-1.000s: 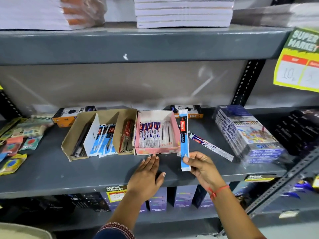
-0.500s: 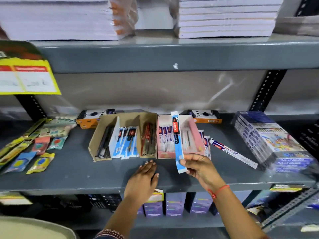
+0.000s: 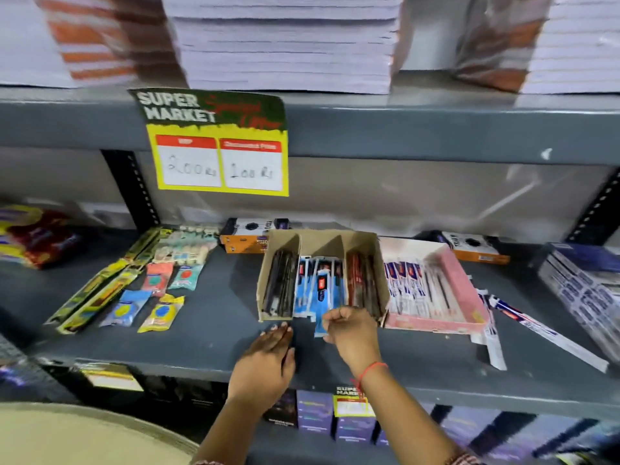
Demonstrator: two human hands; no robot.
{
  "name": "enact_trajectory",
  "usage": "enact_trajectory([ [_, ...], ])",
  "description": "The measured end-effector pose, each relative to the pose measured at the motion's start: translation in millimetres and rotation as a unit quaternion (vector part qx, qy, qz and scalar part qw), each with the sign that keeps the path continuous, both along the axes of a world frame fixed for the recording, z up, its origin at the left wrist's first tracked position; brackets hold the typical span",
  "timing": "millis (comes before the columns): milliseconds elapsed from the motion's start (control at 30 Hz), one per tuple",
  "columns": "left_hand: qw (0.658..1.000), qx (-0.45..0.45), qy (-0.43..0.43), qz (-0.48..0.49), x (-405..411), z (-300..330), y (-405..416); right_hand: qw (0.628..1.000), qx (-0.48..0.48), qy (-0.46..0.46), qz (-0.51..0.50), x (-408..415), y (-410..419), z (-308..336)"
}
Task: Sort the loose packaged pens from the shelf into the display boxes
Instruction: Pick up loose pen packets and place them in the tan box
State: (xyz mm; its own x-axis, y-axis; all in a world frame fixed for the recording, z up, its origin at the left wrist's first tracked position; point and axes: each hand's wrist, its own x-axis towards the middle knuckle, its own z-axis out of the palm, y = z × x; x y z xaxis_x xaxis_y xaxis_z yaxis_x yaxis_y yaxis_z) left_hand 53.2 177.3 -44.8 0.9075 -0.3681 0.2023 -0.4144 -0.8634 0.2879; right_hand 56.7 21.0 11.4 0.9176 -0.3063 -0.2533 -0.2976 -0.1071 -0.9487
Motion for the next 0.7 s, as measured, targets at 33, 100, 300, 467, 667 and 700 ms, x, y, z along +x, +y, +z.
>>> enact_trajectory([
  [33,1.0,0.002,0.001,-0.008,-0.4,-0.4,0.0,1.0,-0.029,0.002,0.005,5.7,3.4,1.9],
  [100,1.0,0.007,0.009,-0.016,1.8,-3.0,1.4,0.991,-0.132,0.007,0.009,17.2,9.2,7.4],
  [300,1.0,-0.019,-0.016,-0.019,6.2,-11.1,3.6,0.939,-0.334,0.061,0.063,45.7,9.9,19.8],
  [467,0.999,-0.018,-0.02,-0.019,6.3,-12.7,3.7,0.897,-0.41,0.118,0.112,45.6,13.3,21.3],
  [667,0.999,-0.011,0.033,-0.01,7.0,-8.7,1.4,0.918,-0.383,0.055,0.086,28.6,11.2,17.1],
  [700,0.999,-0.011,0.045,-0.018,5.5,-7.6,-1.5,0.926,-0.367,0.038,0.078,26.3,8.7,16.7],
])
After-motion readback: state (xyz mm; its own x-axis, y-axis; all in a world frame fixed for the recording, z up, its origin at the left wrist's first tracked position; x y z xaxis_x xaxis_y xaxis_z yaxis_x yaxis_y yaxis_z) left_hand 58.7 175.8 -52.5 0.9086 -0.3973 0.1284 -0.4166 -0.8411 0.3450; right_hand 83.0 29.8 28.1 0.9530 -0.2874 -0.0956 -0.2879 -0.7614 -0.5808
